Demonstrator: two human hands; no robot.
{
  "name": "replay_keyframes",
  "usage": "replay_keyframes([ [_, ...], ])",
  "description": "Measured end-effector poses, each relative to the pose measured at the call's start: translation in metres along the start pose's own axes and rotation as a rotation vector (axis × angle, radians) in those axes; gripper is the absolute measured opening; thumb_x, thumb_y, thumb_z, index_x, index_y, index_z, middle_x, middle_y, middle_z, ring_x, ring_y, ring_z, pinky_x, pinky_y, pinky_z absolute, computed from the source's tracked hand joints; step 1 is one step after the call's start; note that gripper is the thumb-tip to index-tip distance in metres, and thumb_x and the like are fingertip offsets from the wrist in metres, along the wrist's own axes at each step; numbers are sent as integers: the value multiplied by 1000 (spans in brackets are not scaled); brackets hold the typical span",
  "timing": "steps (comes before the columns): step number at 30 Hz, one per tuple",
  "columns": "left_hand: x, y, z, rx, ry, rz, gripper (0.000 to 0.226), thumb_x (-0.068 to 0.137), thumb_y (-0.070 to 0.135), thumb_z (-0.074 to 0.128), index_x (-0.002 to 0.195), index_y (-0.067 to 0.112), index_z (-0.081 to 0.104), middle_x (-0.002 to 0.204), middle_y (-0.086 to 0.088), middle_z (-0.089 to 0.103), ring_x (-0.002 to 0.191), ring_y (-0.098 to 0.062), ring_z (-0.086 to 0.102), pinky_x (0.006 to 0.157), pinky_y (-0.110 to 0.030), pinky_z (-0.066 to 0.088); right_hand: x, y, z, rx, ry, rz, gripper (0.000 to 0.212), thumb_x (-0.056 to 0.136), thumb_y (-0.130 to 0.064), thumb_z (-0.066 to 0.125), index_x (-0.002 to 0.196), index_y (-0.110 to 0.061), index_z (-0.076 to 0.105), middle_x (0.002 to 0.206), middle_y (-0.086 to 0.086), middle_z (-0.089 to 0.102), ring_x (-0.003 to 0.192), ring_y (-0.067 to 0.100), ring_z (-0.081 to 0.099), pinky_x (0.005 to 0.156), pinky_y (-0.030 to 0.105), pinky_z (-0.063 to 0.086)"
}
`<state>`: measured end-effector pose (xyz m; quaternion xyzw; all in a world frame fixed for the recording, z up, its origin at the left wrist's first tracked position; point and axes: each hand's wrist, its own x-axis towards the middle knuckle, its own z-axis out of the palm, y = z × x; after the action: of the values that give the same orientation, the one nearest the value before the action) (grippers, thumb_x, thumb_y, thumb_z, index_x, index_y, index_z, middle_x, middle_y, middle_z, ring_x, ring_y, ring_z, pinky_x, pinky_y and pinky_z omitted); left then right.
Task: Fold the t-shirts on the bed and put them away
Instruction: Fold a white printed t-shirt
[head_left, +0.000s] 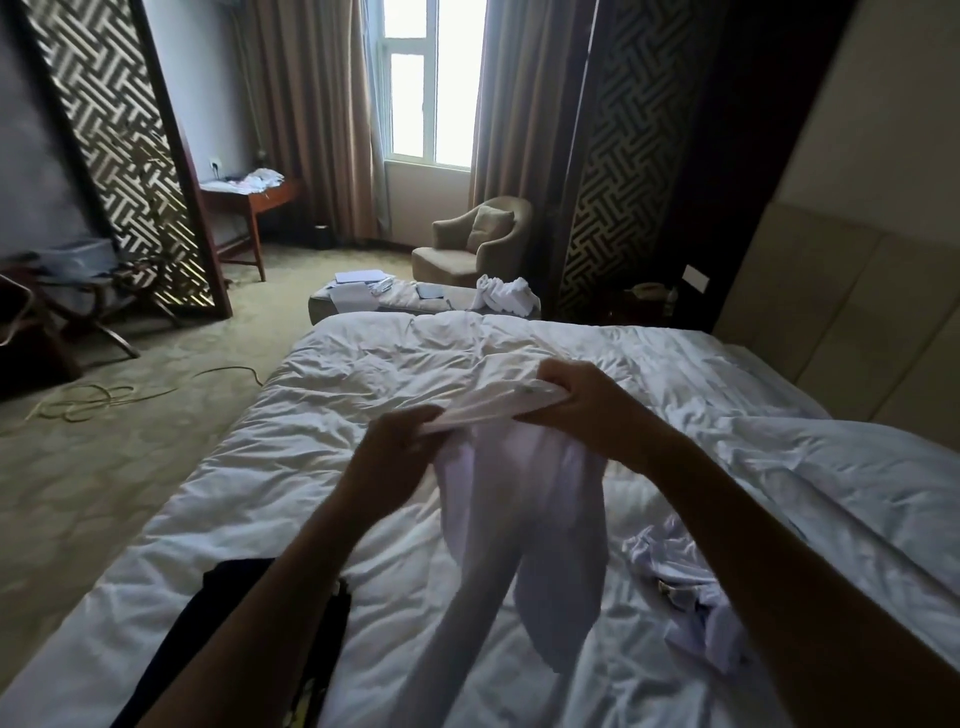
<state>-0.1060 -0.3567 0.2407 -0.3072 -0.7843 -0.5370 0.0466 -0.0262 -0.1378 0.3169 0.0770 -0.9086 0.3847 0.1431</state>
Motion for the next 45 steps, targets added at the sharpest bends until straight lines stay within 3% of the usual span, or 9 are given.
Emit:
replay_keyframes([
  [3,2,7,-16,-135,89,-21,28,67,45,57,90,34,67,78,23,71,73,6,63,77,-31,53,-17,9,-17,8,-106,78,29,82,-20,79,80,-2,56,72,0,51,63,4,43,57,17,36],
  [12,-9,18,-17,-61,178,-57,14,98,17,53,92,27,62,76,3,61,57,-5,52,54,-29,46,-56,29,-23,-145,-240,235,24,84,-6,72,72,-21,58,67,-8,53,56,-3,46,53,14,36],
  [17,-26,19,-29,-18,125,-43,26,87,30,50,105,22,68,95,12,68,87,-6,61,79,-35,48,-78,35,-33,-236,-202,285,17,80,4,64,69,-10,62,63,-3,54,54,-1,46,58,27,39],
  [24,-46,34,-57,-144,97,-6,20,81,31,61,91,39,77,92,18,74,87,0,65,82,-25,51,-115,4,-31,507,106,351,7,84,1,67,86,-4,63,73,3,67,71,11,64,63,21,53],
  [28,-61,42,-64,241,233,122,37,89,41,54,71,11,68,54,2,57,57,-6,49,59,-33,41,-131,-13,-31,662,255,319,7,83,-4,65,89,-8,67,79,5,70,74,14,66,64,21,55],
  [32,-82,59,-57,483,332,149,34,100,24,55,68,15,57,56,-4,57,57,-26,54,55,-34,29,-147,-35,-34,632,259,230,18,86,0,62,98,-10,71,86,4,74,80,14,70,67,21,55],
  [36,-109,83,-44,14,269,-20,38,100,28,49,81,-2,61,70,-19,62,63,-21,58,58,-39,47,-168,-45,-39,614,245,188,25,88,5,59,105,-10,71,94,6,76,87,15,71,75,22,58],
  [39,-135,104,-42,-324,176,-60,38,100,22,54,98,-16,60,81,-21,60,69,-19,57,57,-23,50,-186,-50,-53,710,222,154,25,83,-1,59,101,-9,74,95,7,76,87,14,72,70,20,57],
  [45,-122,103,-39,-73,130,-33,48,84,44,53,80,-4,60,70,-7,53,69,-16,45,65,-35,36,-180,-30,-63,664,136,259,37,93,8,49,86,-14,78,79,0,75,70,9,70,58,19,55],
])
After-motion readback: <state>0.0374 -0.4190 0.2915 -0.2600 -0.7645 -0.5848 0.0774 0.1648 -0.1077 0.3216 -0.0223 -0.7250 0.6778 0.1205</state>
